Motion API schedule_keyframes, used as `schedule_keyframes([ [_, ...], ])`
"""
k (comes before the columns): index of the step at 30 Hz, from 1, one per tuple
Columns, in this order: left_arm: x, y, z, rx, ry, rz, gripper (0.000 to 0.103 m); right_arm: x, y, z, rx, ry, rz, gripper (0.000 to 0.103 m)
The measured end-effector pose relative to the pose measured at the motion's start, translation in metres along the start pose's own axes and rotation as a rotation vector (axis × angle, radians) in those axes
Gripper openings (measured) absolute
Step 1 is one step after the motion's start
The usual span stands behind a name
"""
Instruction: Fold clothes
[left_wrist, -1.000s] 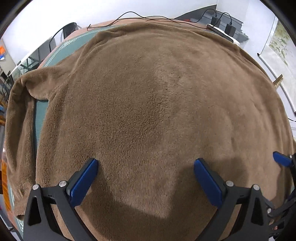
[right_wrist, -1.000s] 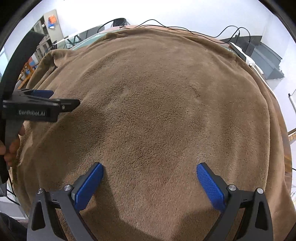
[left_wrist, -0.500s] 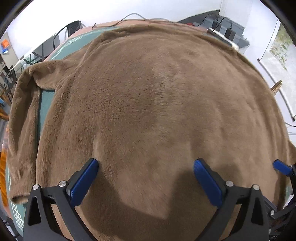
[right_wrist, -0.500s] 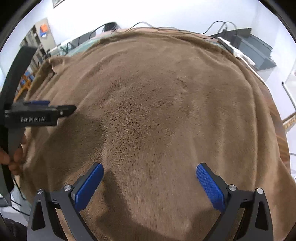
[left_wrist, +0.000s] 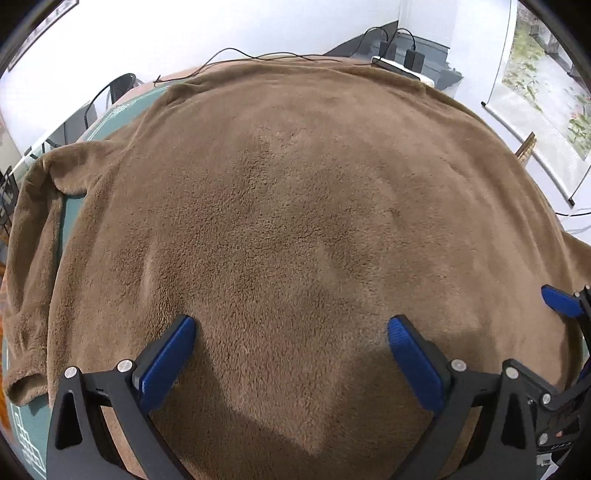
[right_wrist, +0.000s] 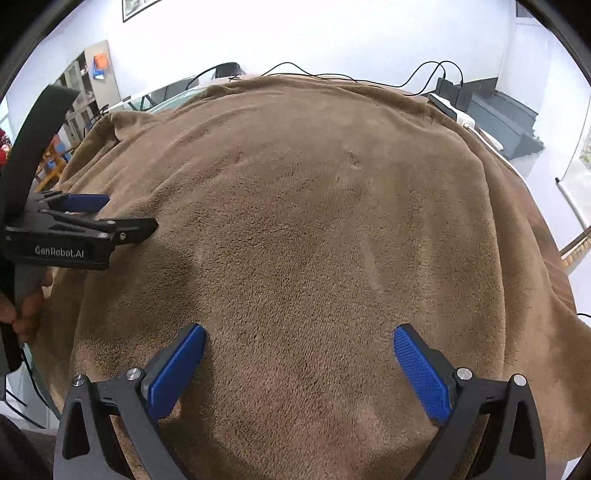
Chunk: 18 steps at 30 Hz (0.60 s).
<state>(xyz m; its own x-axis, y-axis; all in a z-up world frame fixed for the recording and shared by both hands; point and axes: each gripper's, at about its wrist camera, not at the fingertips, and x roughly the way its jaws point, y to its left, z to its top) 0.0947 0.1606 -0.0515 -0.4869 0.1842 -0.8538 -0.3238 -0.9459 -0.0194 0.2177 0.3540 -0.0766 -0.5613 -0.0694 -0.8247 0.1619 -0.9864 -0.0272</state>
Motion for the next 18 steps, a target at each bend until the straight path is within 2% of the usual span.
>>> schedule_keyframes([
  [18, -0.006, -0.009, -0.007, -0.013, -0.025, 0.015, 0.103, -0.002, -0.001, -0.004, 0.001, -0.015, -0.001, 0.103],
])
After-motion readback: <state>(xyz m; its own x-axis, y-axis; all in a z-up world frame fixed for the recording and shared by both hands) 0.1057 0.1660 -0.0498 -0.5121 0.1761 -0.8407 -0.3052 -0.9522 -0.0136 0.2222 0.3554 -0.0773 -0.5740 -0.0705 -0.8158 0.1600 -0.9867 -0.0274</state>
